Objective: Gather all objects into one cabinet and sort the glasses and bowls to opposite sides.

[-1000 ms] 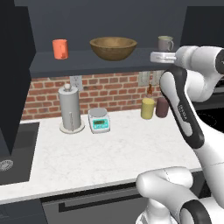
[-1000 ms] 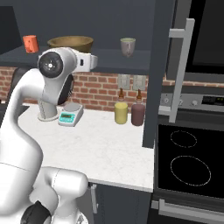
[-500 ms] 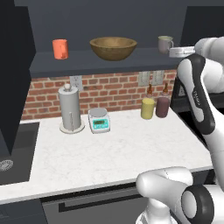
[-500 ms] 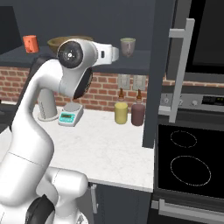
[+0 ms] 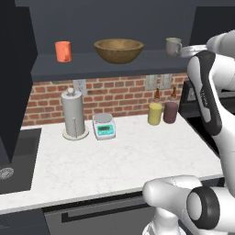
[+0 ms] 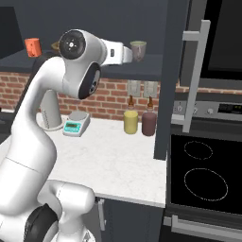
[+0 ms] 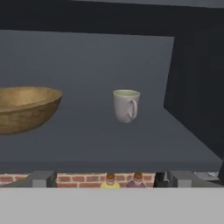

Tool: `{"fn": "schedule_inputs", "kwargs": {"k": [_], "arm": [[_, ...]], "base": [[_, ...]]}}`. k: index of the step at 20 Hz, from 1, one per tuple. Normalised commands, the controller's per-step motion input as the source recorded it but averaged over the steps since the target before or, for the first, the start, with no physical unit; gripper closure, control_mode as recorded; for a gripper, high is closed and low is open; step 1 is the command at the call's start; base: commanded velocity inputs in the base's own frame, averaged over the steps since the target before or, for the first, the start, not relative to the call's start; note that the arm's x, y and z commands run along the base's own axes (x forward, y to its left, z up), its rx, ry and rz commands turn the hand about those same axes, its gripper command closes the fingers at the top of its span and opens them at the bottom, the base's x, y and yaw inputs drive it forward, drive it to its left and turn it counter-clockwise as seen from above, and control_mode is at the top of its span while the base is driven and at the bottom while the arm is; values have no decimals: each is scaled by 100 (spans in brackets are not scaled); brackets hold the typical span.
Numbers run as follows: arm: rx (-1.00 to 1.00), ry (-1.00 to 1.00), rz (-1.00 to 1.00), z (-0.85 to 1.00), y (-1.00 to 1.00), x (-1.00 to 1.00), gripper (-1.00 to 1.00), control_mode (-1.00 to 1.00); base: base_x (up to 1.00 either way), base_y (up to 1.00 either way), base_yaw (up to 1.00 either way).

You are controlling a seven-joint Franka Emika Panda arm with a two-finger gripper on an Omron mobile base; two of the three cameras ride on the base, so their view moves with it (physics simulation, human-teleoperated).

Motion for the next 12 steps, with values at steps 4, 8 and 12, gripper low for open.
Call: {"fn": "schedule_inputs", "kwargs": {"k": [4, 8, 12], "arm": [[5, 0, -5, -8, -22, 18, -100, -100], [10, 0, -2, -4, -22, 21, -100, -100], [12, 0, 0, 0, -4, 34, -100, -100]], "base": [[0, 0, 0], [0, 0, 0], [0, 0, 0]]}}
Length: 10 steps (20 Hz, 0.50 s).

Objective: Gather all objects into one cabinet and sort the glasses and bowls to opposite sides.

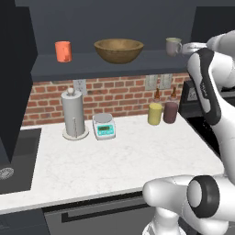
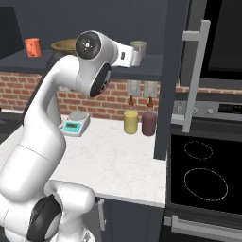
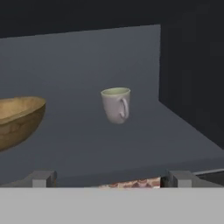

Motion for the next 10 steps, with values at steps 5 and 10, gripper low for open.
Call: {"fn": "schedule_inputs", "kwargs": {"k": [5, 10], "arm": [[10, 1, 0, 0, -3, 29, -100, -100], [9, 2, 0, -10, -15, 26, -100, -100]], "base": [[0, 0, 0], [0, 0, 0]]}}
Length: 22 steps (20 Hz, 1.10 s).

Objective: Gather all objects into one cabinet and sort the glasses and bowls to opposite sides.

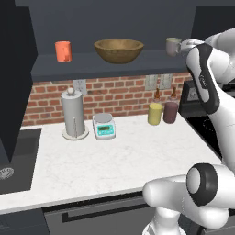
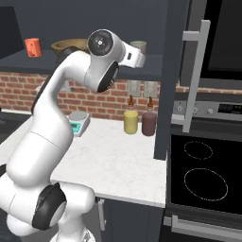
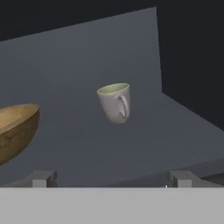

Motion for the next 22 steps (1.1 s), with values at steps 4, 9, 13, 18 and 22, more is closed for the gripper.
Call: {"fn": "schedule_inputs", "kwargs": {"k": [4, 9, 13, 18, 22], "arm": [[8, 0, 0, -15, -9, 15, -100, -100], [5, 0, 0, -6, 0, 25, -100, -100], [0, 0, 0, 0, 0, 35, -100, -100], [0, 0, 1, 0, -3, 35, -100, -100], [0, 0, 0, -7, 0, 18, -100, -100]], "base": [[0, 0, 0], [0, 0, 0], [0, 0, 0], [0, 0, 0], [0, 0, 0]]}}
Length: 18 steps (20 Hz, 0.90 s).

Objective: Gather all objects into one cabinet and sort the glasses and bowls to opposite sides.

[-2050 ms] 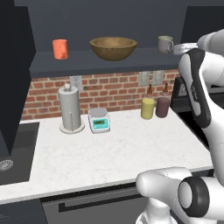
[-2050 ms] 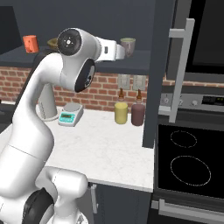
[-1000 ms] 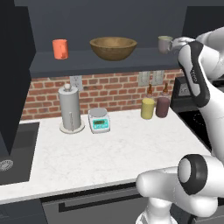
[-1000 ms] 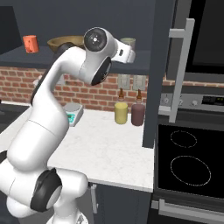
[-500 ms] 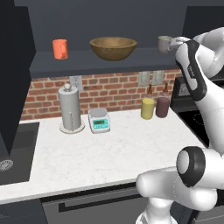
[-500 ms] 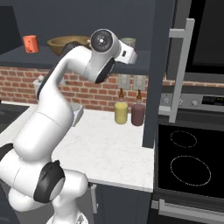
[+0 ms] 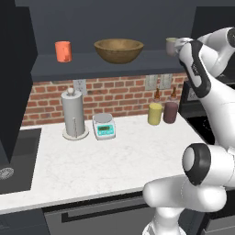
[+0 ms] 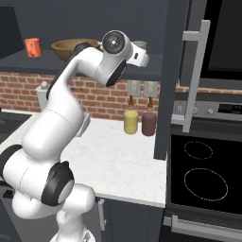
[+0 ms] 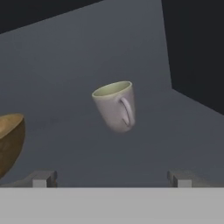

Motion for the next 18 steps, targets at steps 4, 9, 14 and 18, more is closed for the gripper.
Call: {"fn": "schedule_inputs", "kwargs": {"k": [4, 9, 14, 18], "arm": [[0, 0, 0, -3, 0, 14, -100, -100], [0, 0, 0, -1, 0, 20, -100, -100], [0, 0, 0, -5, 0, 21, -100, -100], [0, 0, 0, -4, 0, 21, -100, -100]], "base": [[0, 0, 0], [0, 0, 0], [0, 0, 0], [0, 0, 0]]}}
